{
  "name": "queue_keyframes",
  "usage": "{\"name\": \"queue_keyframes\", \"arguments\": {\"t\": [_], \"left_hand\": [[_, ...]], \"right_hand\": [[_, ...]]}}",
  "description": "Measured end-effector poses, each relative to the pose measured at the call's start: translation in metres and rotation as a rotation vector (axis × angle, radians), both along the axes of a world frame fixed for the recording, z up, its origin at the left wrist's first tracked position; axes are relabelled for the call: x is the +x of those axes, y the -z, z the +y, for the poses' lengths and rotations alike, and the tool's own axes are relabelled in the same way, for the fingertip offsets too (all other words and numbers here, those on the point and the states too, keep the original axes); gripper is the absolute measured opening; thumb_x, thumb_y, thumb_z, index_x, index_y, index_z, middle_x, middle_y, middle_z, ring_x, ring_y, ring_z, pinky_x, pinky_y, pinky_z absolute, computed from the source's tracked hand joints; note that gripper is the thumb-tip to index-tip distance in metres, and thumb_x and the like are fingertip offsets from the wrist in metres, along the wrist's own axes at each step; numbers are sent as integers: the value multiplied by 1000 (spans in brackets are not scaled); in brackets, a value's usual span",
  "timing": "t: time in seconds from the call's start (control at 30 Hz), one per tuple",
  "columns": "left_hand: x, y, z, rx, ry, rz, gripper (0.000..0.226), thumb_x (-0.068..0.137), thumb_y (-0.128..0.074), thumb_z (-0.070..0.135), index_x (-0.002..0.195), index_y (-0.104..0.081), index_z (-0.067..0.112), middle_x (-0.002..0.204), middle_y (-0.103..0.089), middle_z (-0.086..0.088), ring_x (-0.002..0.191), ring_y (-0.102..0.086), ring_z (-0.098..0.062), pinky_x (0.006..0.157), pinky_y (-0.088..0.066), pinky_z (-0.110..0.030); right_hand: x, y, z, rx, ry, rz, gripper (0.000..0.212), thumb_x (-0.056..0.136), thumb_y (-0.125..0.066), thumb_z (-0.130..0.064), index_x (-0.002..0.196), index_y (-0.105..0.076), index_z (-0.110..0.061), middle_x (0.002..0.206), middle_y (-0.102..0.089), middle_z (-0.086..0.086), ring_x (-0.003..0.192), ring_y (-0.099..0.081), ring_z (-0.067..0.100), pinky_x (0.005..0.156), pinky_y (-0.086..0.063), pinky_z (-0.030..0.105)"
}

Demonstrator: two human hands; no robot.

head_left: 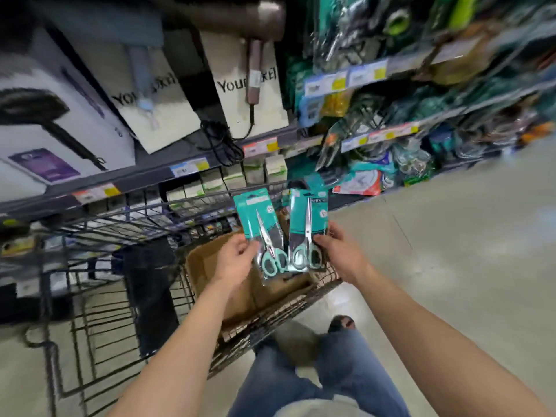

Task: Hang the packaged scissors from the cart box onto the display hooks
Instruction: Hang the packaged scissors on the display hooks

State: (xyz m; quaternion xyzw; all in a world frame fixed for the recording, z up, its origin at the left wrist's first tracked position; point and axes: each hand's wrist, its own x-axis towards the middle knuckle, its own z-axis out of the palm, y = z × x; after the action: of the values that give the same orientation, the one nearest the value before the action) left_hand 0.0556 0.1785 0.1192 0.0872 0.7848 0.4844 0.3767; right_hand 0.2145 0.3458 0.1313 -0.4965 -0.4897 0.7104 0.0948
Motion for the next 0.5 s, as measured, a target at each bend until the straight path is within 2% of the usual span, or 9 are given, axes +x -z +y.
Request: {"name": "queue_keyframes", "arguments": {"t": [0.03,0.07,0.13,0.17,0.23,0.33,0.4,0.5], "left_hand": [[5,-10,11,17,38,23,9,97,-68,14,106,-66,17,91,-73,6,85,-68,-13,75,-49,-19],[9,-19,23,13,82,46,10,98,-67,13,107,-65,16,95,-73,4,88,-68,-14,75,-49,-16],[23,-39,51,19,155,82,8,99,-64,10,104,-63,16,96,-71,3,85,-67,-9,73,-49,-12],[33,-47,66,26,182,100,8,99,-64,10,101,-62,17,94,-71,3,81,-66,-9,71,-50,-15],[57,-62,101,38,228,124,5,100,-63,13,102,-60,16,93,-69,4,79,-63,-12,72,-49,-23],[101,-82,154,31,260,131,10,102,-62,17,106,-54,22,97,-63,11,88,-60,-10,84,-48,-27],[135,-91,190,66,263,147,11,101,-62,16,96,-58,25,95,-69,4,82,-62,-12,75,-49,-28],[186,-100,245,78,270,138,8,101,-62,17,97,-61,23,97,-75,-6,75,-64,-17,54,-51,-24]], "right_hand": [[9,-7,11,6,17,2,24,94,-56,9,109,-61,-8,118,-70,26,98,-68,32,97,-55,48],[18,-13,23,9,40,6,25,93,-55,11,107,-60,-9,118,-69,26,96,-69,32,94,-57,47],[40,-28,50,30,63,18,28,93,-56,12,108,-59,-12,114,-71,22,84,-72,24,78,-61,36],[54,-35,64,48,70,23,27,93,-57,10,108,-59,-13,112,-71,20,83,-72,22,75,-61,34],[82,-45,94,94,87,37,24,94,-60,5,110,-60,-13,114,-71,18,88,-70,25,83,-60,39],[131,-55,141,161,98,62,23,96,-57,4,107,-64,-16,111,-74,14,89,-71,23,88,-58,41],[167,-58,173,186,107,78,21,96,-57,3,105,-65,-14,111,-75,15,91,-72,26,90,-58,43],[226,-67,222,220,128,82,17,95,-60,0,109,-66,-8,105,-77,13,94,-75,31,90,-59,48]]}}
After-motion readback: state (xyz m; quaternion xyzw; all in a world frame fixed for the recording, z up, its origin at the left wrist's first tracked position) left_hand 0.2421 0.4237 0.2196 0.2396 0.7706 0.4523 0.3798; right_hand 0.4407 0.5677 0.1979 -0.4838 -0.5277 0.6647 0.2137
